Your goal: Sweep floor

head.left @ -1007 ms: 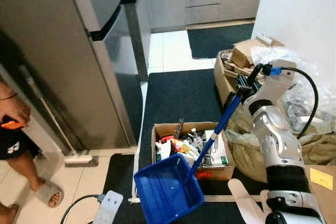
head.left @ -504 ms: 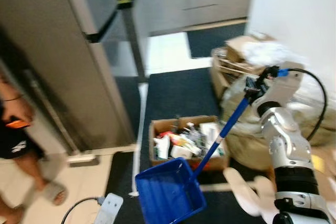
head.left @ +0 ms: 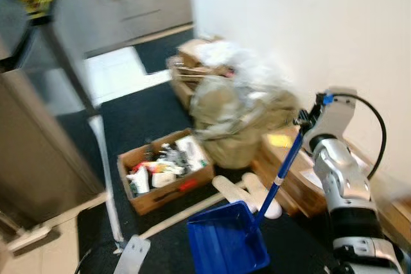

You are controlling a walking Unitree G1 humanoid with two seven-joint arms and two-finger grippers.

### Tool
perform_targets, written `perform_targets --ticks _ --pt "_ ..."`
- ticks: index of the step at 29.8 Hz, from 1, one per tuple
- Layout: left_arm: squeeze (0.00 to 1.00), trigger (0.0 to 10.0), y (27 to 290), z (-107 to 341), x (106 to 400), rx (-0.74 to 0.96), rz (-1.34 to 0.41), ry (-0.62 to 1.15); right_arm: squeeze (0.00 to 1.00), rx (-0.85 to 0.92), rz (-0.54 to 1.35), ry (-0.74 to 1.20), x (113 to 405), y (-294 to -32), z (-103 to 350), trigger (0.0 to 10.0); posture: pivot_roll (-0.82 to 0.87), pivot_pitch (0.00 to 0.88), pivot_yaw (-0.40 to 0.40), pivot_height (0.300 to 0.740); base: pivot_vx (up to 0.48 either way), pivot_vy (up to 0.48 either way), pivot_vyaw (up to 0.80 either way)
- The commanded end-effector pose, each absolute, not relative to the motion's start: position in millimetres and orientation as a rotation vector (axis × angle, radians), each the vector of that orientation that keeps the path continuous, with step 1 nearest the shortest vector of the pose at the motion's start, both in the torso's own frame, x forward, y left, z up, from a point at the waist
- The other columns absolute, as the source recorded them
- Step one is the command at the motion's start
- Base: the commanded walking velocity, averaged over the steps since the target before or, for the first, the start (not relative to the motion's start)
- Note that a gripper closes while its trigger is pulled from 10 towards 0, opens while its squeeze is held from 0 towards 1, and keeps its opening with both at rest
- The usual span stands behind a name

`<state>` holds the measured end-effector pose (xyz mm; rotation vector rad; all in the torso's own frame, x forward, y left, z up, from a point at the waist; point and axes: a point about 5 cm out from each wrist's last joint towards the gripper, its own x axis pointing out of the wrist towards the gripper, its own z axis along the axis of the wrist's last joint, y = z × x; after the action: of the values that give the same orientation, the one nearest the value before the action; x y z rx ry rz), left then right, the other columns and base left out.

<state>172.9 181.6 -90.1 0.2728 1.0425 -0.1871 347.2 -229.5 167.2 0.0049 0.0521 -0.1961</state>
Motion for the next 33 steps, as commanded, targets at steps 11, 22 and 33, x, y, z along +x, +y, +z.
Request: perform_targets --ticks 11,22,33 --pt "0.00 10.0 186.9 -89.5 172.6 0.277 -0.180 1.043 0.00 -0.009 -0.239 0.069 346.1 -224.2 156.7 10.0 -0.13 0.000 0.105 0.740 0.000 0.000 -0.80" --pt "0.00 10.0 186.9 -90.2 171.1 0.276 -0.175 1.046 0.00 0.001 -0.192 0.092 345.7 -205.6 144.3 10.0 -0.13 0.000 0.100 0.740 0.000 0.000 -0.80" --pt "0.00 10.0 187.2 -91.3 168.5 0.284 -0.163 1.047 0.00 0.026 -0.114 0.076 347.8 -182.8 138.8 10.0 -0.13 0.000 0.085 0.740 0.000 0.282 -0.23"
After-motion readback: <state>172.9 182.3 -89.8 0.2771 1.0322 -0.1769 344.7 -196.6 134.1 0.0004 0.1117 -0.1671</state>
